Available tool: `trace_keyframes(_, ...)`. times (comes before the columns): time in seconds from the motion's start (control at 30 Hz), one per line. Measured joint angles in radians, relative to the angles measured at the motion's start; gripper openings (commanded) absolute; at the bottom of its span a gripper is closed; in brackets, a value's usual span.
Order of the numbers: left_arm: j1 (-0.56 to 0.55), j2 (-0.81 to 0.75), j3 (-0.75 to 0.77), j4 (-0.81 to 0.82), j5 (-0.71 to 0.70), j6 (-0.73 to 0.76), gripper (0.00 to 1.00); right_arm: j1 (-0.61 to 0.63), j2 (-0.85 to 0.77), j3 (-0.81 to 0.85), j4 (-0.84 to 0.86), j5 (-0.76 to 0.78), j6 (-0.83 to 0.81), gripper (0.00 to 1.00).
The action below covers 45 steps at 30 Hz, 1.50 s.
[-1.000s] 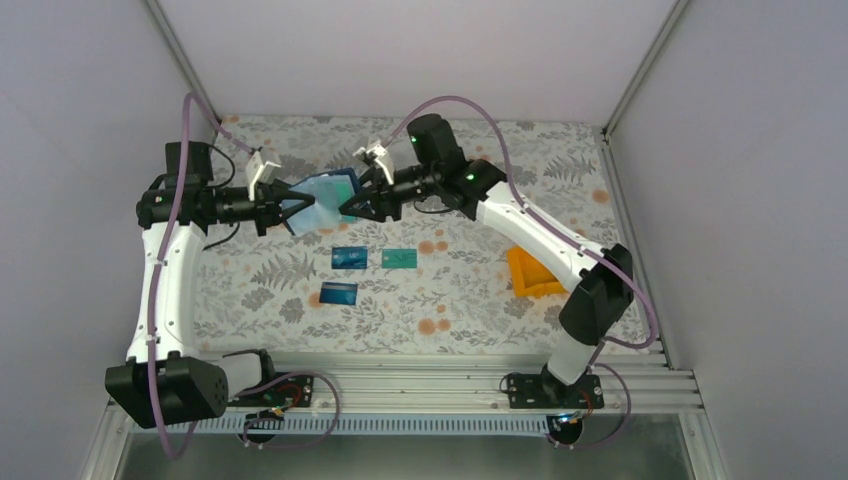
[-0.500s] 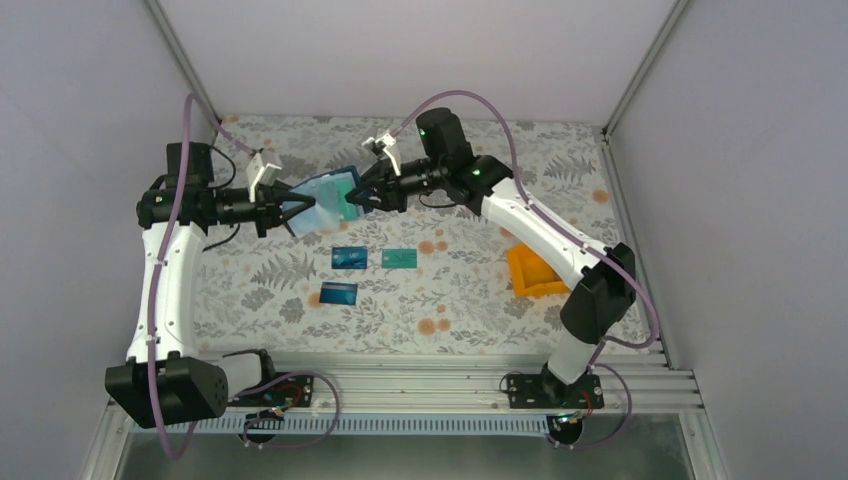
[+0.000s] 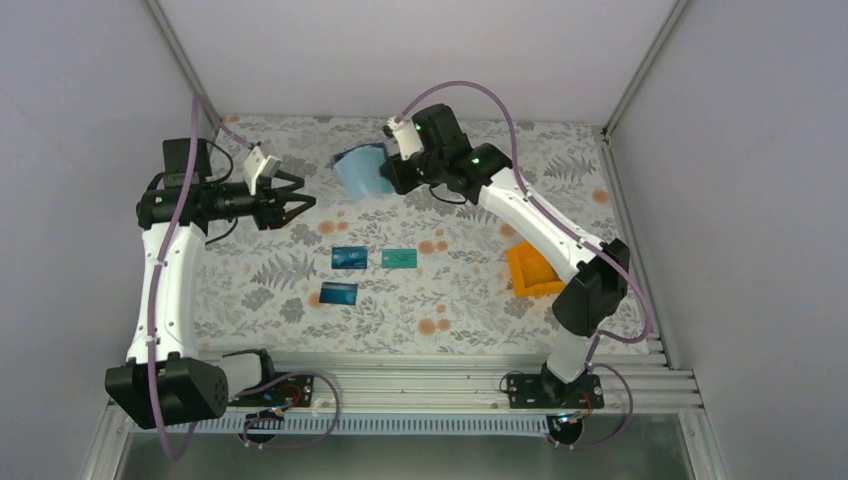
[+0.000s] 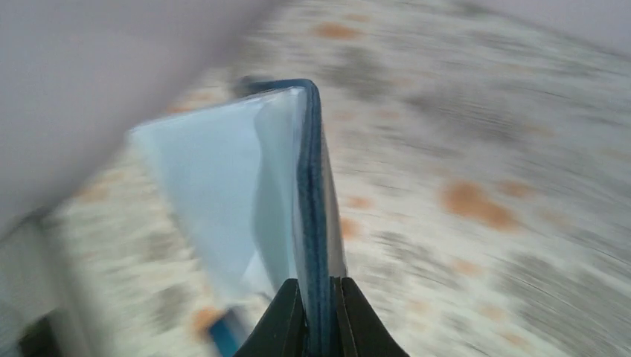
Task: Take the credit cards out of the card holder
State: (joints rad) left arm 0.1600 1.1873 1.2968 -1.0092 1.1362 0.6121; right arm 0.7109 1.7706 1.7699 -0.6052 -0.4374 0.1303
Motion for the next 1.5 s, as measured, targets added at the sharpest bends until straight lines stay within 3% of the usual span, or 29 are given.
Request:
trace_keyframes(0.13,0.000,-0.001,-0.004,0.042,-0.039,-0.042,0.57,-0.010,0.046,0.045,-0.163,0.472,0.045,0.04)
trace_keyframes(0.27,0.000,-0.001,-0.015,0.051,-0.039,-0.056,0.44,0.006,0.094,0.064,-0.275,0.695,0.064,0.04)
trace_keyframes(0.37,0.000,-0.001,-0.022,0.050,-0.022,-0.055,0.38,0.056,0.158,0.150,-0.317,0.736,0.069,0.04)
trace_keyframes(0.53,0.000,-0.001,-0.027,0.043,0.047,-0.048,0.38,0.122,0.217,0.235,-0.293,0.612,0.072,0.04)
trace_keyframes(0.77,0.000,-0.004,-0.062,0.040,0.133,-0.051,0.39,0.130,0.215,0.247,-0.202,0.310,0.080,0.04)
trace_keyframes(1.03,0.000,-0.003,-0.073,0.085,0.093,-0.120,0.42,0.130,0.192,0.246,-0.126,0.109,0.077,0.04)
trace_keyframes(1.23,0.000,-0.003,-0.071,0.104,0.027,-0.148,0.33,0.128,0.090,0.168,-0.053,-0.029,0.032,0.04)
trace_keyframes(1.5,-0.001,-0.008,-0.051,0.107,0.012,-0.155,0.33,0.118,-0.010,0.094,0.044,-0.162,-0.014,0.04)
